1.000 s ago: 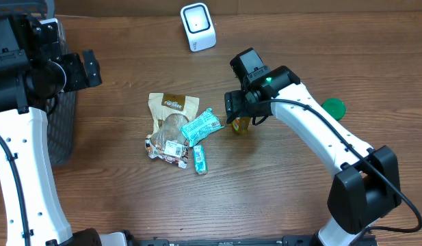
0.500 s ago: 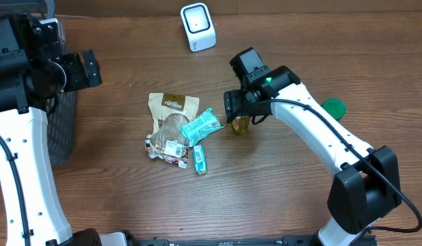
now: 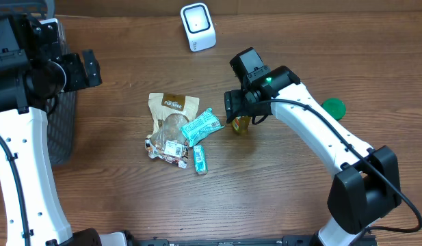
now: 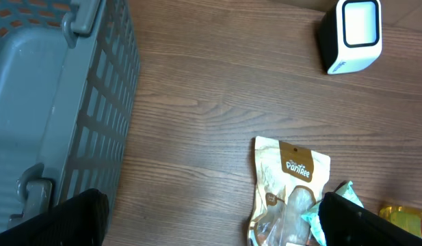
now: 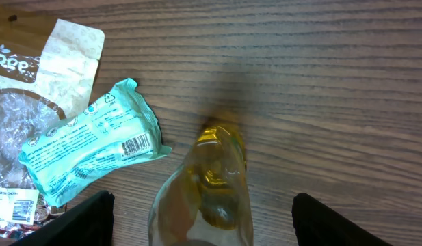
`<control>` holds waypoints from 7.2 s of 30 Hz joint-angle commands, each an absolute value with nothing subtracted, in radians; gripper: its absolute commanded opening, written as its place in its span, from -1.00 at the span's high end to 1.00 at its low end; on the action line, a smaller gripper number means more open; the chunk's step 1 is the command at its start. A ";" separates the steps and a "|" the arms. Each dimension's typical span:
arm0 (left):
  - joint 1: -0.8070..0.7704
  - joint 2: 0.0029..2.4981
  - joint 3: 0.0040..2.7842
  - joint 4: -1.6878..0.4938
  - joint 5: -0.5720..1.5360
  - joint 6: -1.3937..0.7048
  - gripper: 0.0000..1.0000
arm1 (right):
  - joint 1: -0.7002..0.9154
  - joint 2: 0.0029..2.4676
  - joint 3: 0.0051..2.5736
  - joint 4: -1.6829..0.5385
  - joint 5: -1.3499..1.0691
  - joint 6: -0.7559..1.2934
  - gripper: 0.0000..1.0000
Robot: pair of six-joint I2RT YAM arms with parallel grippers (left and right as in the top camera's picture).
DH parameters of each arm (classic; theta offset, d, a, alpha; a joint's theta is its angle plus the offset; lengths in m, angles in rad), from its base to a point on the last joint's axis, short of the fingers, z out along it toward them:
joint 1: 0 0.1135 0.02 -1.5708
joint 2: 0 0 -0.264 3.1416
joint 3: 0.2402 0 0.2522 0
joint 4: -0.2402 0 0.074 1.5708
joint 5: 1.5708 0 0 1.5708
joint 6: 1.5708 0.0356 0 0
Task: Scan the item barcode
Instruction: 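Close the right gripper around the bottle neck and hold, then lift the bottle and tip it sideways with the right gripper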
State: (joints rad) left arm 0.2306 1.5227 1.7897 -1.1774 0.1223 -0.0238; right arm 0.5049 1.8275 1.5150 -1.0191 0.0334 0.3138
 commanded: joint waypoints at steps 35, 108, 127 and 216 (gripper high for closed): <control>0.229 1.525 1.801 -1.175 0.120 -0.030 -0.99 | 0.509 1.843 1.491 -1.039 0.042 0.311 -0.23; 0.228 1.525 1.801 -1.175 0.120 -0.030 -0.99 | 0.509 1.843 1.491 -1.033 0.013 0.310 0.12; 0.228 1.525 1.801 -1.175 0.120 -0.030 -0.99 | 0.509 1.843 1.491 -1.045 0.008 0.332 0.11; 0.228 1.525 1.801 -1.175 0.120 -0.030 -0.99 | 0.178 1.524 1.554 -1.180 -1.262 0.147 0.25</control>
